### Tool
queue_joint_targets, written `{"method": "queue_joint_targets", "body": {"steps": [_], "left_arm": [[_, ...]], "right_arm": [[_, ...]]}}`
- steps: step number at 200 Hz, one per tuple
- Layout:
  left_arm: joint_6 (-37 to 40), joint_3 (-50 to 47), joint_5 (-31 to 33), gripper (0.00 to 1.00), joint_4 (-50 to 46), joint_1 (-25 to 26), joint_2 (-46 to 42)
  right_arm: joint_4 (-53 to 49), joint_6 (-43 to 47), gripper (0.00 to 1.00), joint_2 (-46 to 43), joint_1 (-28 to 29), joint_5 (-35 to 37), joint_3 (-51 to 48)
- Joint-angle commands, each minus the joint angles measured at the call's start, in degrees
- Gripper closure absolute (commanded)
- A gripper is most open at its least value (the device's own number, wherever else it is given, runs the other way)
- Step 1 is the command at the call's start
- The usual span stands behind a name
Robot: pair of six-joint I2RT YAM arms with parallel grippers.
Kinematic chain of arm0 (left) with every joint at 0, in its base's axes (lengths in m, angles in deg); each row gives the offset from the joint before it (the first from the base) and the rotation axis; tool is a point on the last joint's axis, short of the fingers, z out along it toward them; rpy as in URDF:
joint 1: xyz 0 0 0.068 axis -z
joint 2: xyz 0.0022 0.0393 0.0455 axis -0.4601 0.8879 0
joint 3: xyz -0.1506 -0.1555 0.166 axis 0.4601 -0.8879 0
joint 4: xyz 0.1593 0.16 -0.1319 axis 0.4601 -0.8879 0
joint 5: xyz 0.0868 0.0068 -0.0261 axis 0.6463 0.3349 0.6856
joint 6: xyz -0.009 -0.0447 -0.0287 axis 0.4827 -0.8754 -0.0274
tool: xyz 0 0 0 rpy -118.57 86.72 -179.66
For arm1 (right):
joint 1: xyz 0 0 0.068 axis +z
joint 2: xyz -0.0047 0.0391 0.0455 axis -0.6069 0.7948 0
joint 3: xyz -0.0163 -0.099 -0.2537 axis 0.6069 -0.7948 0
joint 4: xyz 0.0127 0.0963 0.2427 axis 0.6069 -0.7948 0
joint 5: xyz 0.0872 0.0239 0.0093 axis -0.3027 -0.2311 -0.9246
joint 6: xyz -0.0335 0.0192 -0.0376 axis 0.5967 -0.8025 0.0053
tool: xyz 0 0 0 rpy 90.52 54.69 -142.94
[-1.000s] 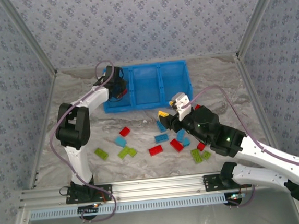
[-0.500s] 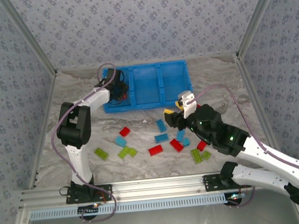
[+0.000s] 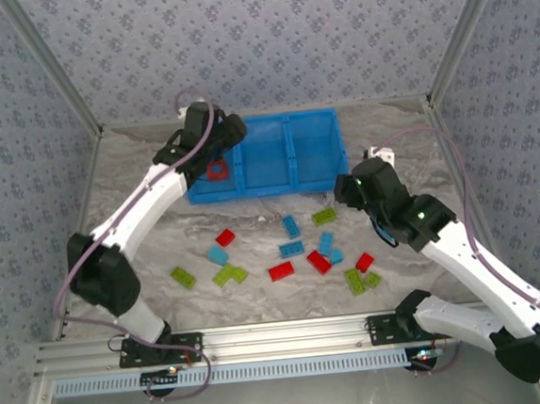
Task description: Sort the legos into containers by color
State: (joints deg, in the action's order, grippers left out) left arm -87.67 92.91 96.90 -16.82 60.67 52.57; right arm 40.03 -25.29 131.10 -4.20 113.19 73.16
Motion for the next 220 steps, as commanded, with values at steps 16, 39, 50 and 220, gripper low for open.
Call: {"method": "queue_joint_targets", "body": {"steps": [16,39,50,220], "left_arm": [[18.72,-3.33,-4.87,0.28,0.11,15.18,-6.85],[19.95,-8.86,-3.51,0.28,0.86,23.14,-10.53],[19.36,-10.9,-2.9,0.28,0.79,25.94,-11.41],[15.64,-14.12,-0.44,0.29,1.68,32.73,-15.58]], "right_arm": [[-9.28,-10.88,0.25,3.16,-10.53,-9.46,-5.08],[-7.93,-5.64,0.27,5.89,-14.25,-12.59,-6.34],[-9.11,-4.68,0.27,8.27,-14.82,-13.39,-6.46],[-5.49,2.6,0.24,30.78,-20.49,-5.68,-8.51]]}}
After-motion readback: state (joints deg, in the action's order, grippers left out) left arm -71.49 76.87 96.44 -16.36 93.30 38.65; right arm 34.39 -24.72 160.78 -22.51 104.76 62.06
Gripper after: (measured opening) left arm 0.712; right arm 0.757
